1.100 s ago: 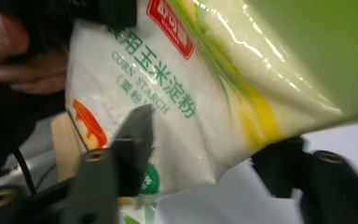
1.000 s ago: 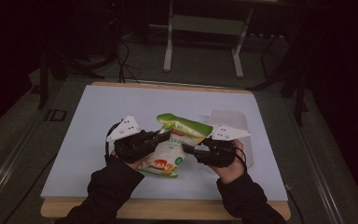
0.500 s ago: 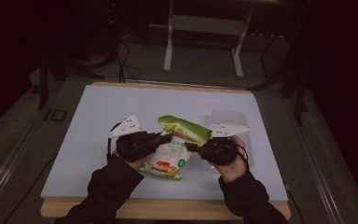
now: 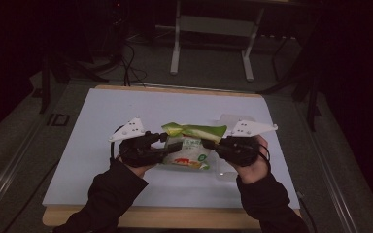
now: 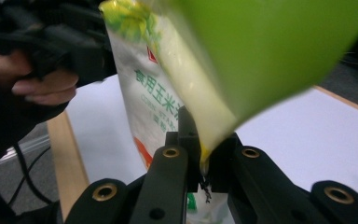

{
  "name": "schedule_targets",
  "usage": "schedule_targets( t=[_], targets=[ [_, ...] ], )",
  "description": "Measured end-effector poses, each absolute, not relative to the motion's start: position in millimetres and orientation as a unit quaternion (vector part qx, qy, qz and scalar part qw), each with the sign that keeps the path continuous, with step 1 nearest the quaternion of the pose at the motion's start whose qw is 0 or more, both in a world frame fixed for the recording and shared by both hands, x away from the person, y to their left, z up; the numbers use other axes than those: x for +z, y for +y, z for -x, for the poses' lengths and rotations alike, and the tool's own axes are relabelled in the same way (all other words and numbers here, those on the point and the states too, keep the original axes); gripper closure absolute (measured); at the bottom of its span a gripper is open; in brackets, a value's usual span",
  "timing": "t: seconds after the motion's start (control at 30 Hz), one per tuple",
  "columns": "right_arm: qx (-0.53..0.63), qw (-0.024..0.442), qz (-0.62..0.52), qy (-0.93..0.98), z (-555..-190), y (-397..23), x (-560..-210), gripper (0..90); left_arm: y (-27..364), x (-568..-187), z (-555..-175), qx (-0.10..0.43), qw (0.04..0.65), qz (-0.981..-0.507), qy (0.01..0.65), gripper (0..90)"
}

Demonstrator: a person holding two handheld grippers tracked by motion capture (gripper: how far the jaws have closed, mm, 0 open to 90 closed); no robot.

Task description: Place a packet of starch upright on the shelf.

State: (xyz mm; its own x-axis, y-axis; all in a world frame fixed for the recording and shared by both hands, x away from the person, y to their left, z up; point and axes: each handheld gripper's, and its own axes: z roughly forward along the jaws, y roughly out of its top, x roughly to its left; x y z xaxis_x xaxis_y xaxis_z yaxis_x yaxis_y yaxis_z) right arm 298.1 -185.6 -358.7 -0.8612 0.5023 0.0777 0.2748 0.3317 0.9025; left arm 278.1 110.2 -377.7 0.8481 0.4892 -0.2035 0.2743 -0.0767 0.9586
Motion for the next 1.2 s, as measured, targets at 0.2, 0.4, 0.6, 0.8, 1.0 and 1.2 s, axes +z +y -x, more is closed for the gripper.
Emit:
schedule_targets(
  t=[0.2,0.4,0.6,0.8,1.0,1.2],
  targets=[
    [0.53,0.117,-0.248,0.802,-304,-195,-352,87.4,113,-382,-276,0.111,0.632,-0.718,0.27,25.2],
    [0.55,0.12,-0.257,0.786,-308,-209,-339,87.4,122,-389,-277,0.113,0.633,-0.714,0.278,8.4],
    [0.559,0.13,-0.265,0.775,-313,-221,-328,87.3,134,-404,-279,0.104,0.616,-0.723,0.295,3.1],
    [0.559,0.144,-0.277,0.768,-319,-233,-319,87.3,150,-425,-279,0.096,0.6,-0.734,0.305,3.0],
    [0.563,0.159,-0.294,0.756,-330,-250,-310,87.3,168,-445,-274,0.093,0.592,-0.734,0.319,3.0],
    [0.561,0.176,-0.307,0.749,-343,-264,-303,87.3,178,-458,-268,0.108,0.577,-0.738,0.332,2.9]
  ],
)
